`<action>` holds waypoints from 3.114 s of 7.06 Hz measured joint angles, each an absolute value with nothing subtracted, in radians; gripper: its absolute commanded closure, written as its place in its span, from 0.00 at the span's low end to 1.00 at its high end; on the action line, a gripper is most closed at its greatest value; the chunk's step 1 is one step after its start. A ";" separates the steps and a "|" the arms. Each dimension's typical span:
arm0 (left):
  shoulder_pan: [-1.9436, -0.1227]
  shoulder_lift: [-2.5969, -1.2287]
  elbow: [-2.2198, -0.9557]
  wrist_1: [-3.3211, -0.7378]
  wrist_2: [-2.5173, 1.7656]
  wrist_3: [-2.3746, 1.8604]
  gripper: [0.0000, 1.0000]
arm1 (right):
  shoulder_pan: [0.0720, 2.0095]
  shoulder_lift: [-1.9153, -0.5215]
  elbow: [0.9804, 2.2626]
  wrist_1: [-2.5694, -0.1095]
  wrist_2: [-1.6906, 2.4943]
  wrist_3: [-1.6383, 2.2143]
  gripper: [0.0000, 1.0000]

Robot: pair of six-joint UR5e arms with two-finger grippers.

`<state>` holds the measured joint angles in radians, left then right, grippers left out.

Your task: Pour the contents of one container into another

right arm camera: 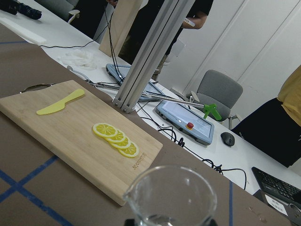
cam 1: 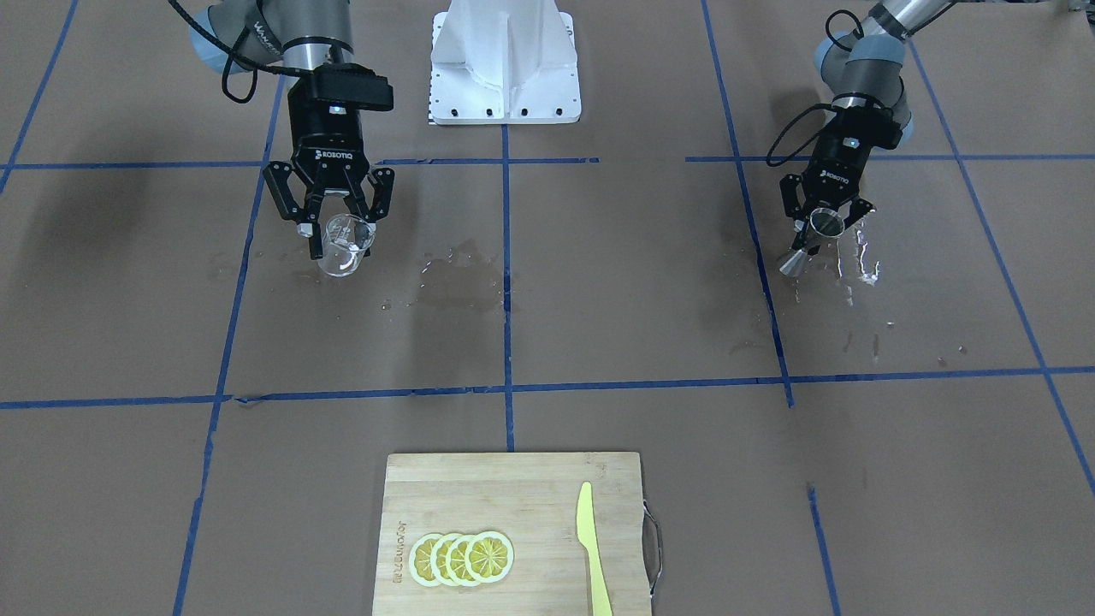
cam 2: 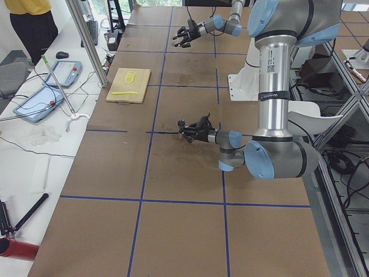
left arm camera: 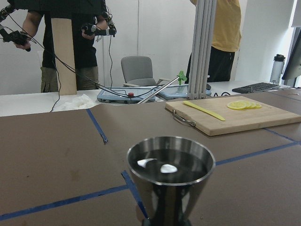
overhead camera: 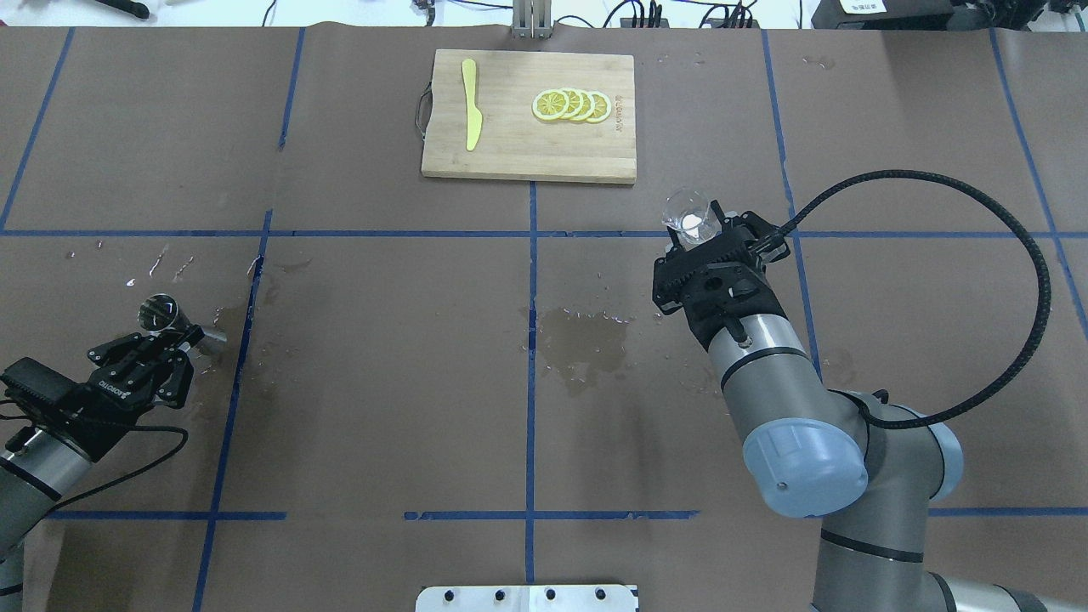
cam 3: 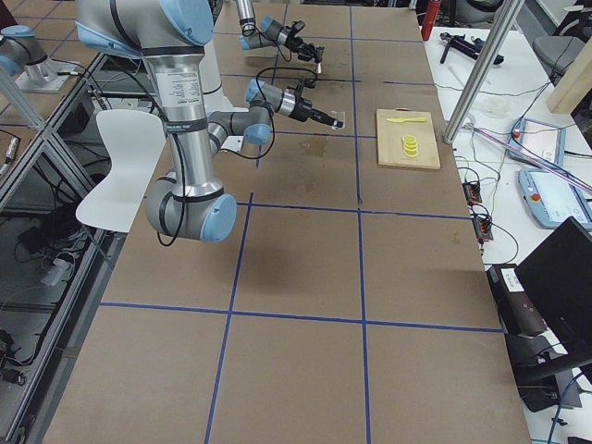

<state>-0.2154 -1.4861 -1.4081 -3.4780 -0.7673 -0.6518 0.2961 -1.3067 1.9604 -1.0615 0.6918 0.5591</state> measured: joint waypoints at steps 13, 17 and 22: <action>-0.198 -1.471 -1.408 -3.482 -0.857 -0.642 1.00 | 0.296 -1.305 1.960 -1.062 0.692 0.558 1.00; -0.198 -1.471 -1.405 -3.481 -0.854 -0.635 0.72 | 0.296 -1.305 1.960 -1.061 0.692 0.558 1.00; -0.198 -1.470 -1.404 -3.481 -0.850 -0.633 0.23 | 0.296 -1.302 1.960 -1.061 0.692 0.558 1.00</action>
